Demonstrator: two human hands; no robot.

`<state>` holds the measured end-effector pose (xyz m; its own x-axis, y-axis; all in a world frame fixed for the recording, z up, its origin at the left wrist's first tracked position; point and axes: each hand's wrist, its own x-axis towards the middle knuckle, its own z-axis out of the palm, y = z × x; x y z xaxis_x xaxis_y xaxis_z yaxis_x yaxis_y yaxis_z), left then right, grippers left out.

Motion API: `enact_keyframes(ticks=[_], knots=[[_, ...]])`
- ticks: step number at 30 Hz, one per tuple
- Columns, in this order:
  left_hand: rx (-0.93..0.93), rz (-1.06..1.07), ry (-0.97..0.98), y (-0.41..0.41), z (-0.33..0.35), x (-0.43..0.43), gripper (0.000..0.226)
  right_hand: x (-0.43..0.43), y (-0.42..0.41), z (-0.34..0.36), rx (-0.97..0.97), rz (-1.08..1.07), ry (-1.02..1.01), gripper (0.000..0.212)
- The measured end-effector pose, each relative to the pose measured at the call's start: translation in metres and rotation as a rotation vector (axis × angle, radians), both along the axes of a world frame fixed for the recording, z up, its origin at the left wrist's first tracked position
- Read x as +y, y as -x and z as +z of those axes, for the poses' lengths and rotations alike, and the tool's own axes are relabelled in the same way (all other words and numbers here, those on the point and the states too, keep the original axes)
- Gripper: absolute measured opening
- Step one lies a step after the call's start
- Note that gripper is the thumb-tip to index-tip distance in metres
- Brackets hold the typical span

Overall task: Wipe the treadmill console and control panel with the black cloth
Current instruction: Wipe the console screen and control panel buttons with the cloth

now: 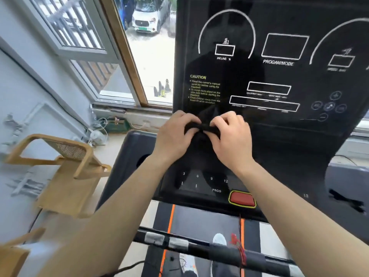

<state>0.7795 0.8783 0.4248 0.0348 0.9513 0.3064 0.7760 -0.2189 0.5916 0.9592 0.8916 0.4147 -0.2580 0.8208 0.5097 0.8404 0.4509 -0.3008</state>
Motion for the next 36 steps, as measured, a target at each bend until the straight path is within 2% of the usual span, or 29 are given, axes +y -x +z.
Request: enact_keyframes(ticks=[4, 7, 11, 16, 19, 23, 26, 30, 32, 36], knots=[[0.197, -0.158, -0.018, -0.014, -0.033, -0.032, 0.025, -0.048, -0.017, -0.032, -0.052, -0.079, 0.018, 0.013], [0.381, -0.168, -0.004, -0.009, -0.075, -0.059, 0.023, -0.078, -0.021, -0.081, -0.209, -0.092, 0.199, 0.027], [0.294, -0.013, -0.052, 0.003, -0.102, -0.098, 0.017, -0.106, -0.008, -0.108, -0.236, -0.019, 0.369, 0.046], [0.249, 0.001, -0.052, 0.013, -0.112, -0.134, 0.015, -0.146, 0.001, -0.111, -0.364, 0.194, 0.431, 0.059], [0.275, 0.026, -0.061, 0.007, -0.114, -0.121, 0.01, -0.123, -0.015, -0.108, -0.452, 0.301, 0.44, 0.069], [0.28, 0.097, -0.027, -0.025, -0.11, -0.071, 0.01, -0.082, -0.025, -0.099, -0.45, 0.184, 0.525, 0.073], [0.28, 0.007, 0.004, -0.049, -0.103, -0.066, 0.01, -0.1, -0.043, -0.1, -0.435, 0.127, 0.566, 0.079], [0.381, -0.197, 0.001, -0.038, -0.102, -0.111, 0.018, -0.132, -0.062, -0.1, -0.499, 0.29, 0.558, 0.085], [0.378, -0.124, -0.008, -0.02, -0.105, -0.118, 0.017, -0.117, -0.05, -0.098, -0.531, 0.412, 0.524, 0.085], [0.315, 0.21, 0.06, -0.005, -0.104, -0.086, 0.012, -0.047, -0.009, -0.089, -0.621, 0.523, 0.399, 0.081]])
